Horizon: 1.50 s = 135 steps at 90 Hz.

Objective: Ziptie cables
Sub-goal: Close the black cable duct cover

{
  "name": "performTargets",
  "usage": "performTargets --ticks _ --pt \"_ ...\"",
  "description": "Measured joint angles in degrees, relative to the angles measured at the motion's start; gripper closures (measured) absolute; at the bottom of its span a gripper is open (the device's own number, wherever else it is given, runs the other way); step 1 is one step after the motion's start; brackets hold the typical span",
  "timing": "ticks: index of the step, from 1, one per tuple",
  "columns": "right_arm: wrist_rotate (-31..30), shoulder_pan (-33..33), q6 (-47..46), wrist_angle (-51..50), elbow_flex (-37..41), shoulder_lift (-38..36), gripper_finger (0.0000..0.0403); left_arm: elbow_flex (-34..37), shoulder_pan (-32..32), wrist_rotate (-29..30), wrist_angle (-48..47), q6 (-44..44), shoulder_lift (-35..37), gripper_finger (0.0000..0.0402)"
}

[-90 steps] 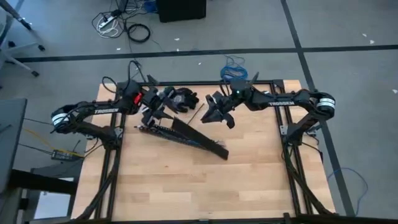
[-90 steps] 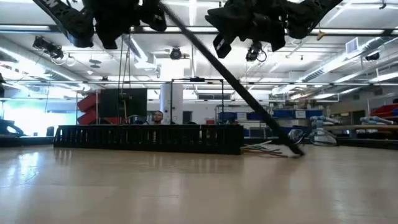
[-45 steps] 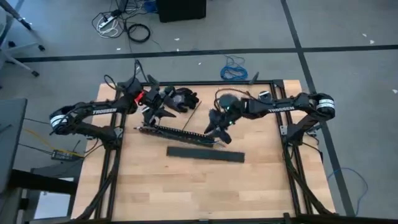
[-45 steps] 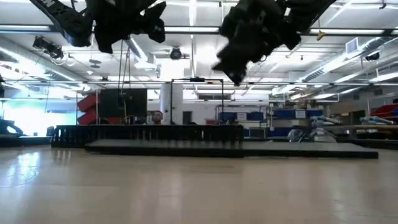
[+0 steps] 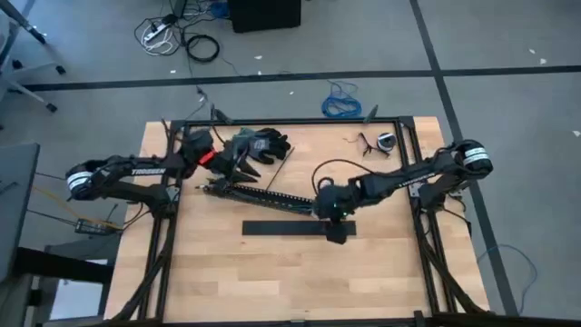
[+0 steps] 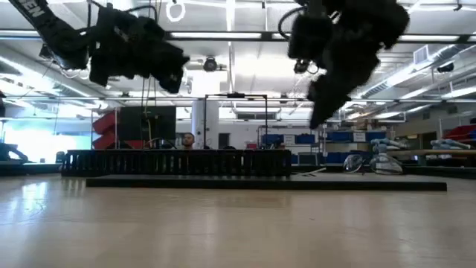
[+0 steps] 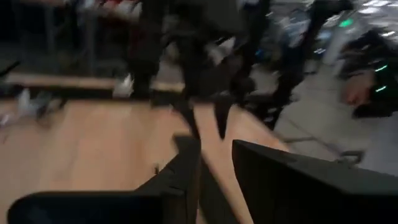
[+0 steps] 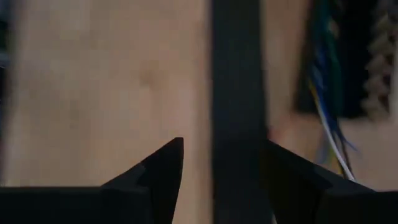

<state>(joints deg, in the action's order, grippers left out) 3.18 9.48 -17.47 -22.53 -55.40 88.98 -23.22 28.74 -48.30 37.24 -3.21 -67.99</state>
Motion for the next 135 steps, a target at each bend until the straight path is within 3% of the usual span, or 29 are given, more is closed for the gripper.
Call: performTargets --ticks 21,39,68,88,135 --pt "-6.81 4.58 -5.48 -1.39 0.00 0.01 0.0181 0.11 -9.15 17.17 -9.02 10.33 0.00 0.0306" --pt "-10.86 6.80 -6.32 -0.41 2.71 2.87 0.0158 0.09 -17.44 25.04 -10.20 11.13 0.02 0.0274" --pt "-11.79 7.79 -4.57 6.77 3.87 10.15 0.0129 -3.73 -27.90 58.00 -27.89 8.09 -0.69 0.0244" --pt "-12.73 7.80 -2.88 10.73 4.00 10.98 0.0128 -3.78 -28.47 58.65 -28.02 5.84 -0.57 0.0243" --pt "-16.02 7.71 -0.26 11.80 4.09 11.25 0.0134 -3.78 -28.36 58.89 -24.46 12.29 -0.59 0.0243"
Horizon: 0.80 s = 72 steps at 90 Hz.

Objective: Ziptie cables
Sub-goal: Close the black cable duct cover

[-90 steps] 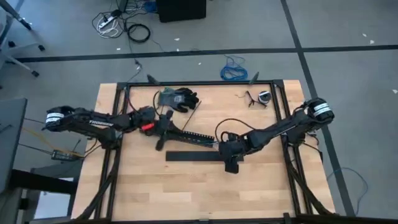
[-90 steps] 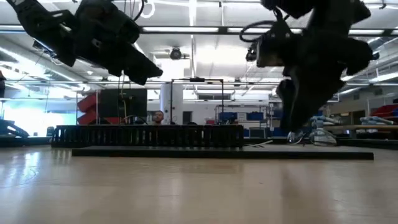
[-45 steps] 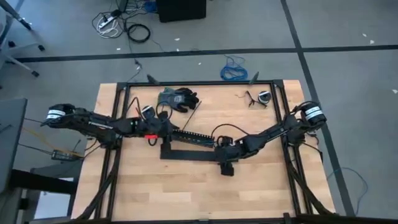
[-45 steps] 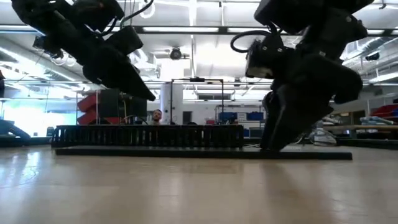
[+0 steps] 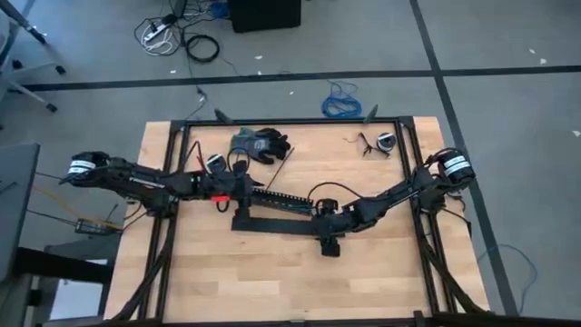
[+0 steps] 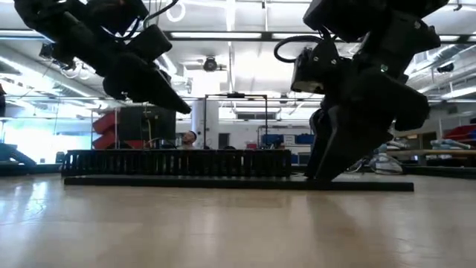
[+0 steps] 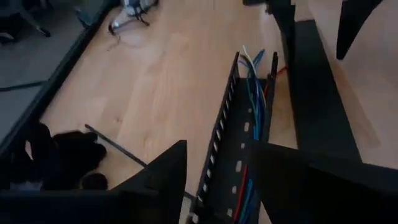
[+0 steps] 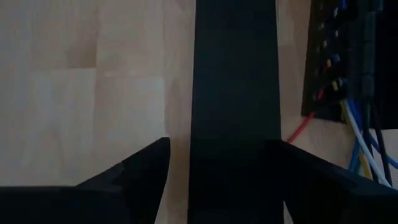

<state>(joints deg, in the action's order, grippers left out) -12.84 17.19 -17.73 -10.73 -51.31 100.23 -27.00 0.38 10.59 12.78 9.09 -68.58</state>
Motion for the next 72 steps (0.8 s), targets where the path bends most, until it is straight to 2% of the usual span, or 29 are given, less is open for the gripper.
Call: performTargets --ticks 19,46,72 --pt "0.20 -0.11 -0.14 0.36 -0.61 -0.88 0.0128 0.00 0.00 0.00 -0.32 1.37 0.00 0.0243" --pt "0.22 -0.22 1.31 0.18 -0.70 -0.84 0.0088 0.00 0.00 -0.01 -0.49 1.39 0.00 0.0243" --pt "0.60 -1.15 0.78 2.54 2.43 -1.01 0.0068 0.00 0.00 -0.03 -0.53 1.37 0.00 0.0243"
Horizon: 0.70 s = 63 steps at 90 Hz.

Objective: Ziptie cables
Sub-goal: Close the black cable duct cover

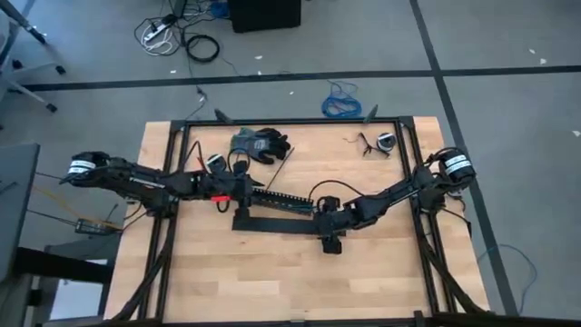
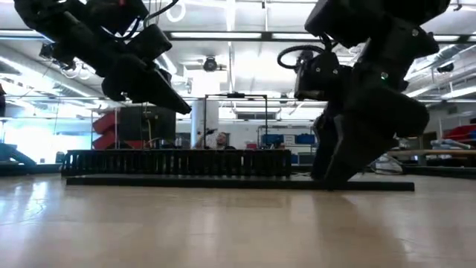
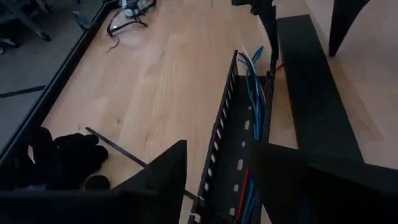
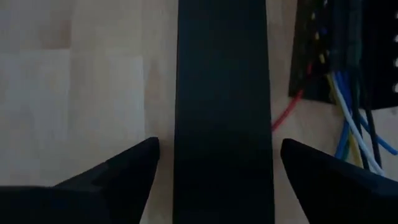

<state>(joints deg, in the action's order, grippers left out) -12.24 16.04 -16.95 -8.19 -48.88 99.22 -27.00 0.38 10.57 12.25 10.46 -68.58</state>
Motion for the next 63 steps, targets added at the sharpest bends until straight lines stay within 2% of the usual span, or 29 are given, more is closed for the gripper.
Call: performTargets --ticks 16,52,63 --pt "0.94 -0.12 -0.09 -0.19 0.20 0.00 0.0088 0.00 0.00 -0.02 -0.24 -0.15 0.00 0.0243" --pt "5.02 -0.14 -1.42 -0.47 0.20 -0.09 0.0191 0.00 0.00 0.04 -0.09 -0.07 0.00 0.0243" --pt "5.87 -0.07 -2.62 -0.49 0.20 -0.44 0.0194 0.00 0.00 0.56 -0.17 -0.04 0.00 0.0243"
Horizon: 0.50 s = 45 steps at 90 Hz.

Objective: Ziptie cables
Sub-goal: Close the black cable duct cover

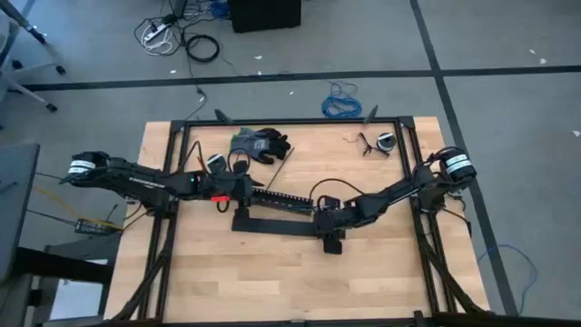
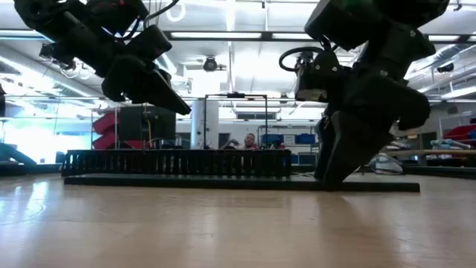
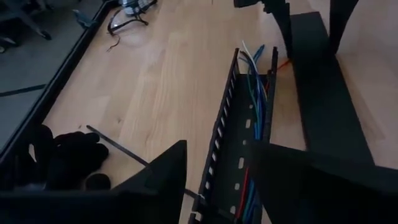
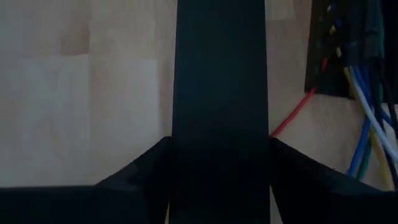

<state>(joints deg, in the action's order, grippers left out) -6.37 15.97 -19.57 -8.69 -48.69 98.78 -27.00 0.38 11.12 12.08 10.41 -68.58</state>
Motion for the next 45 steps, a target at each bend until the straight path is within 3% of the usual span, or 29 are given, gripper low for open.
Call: performTargets --ticks 45 --pt "4.36 0.94 -6.21 -0.14 -0.04 -4.13 0.0170 0.00 0.76 3.75 0.36 0.09 0.37 0.0243"
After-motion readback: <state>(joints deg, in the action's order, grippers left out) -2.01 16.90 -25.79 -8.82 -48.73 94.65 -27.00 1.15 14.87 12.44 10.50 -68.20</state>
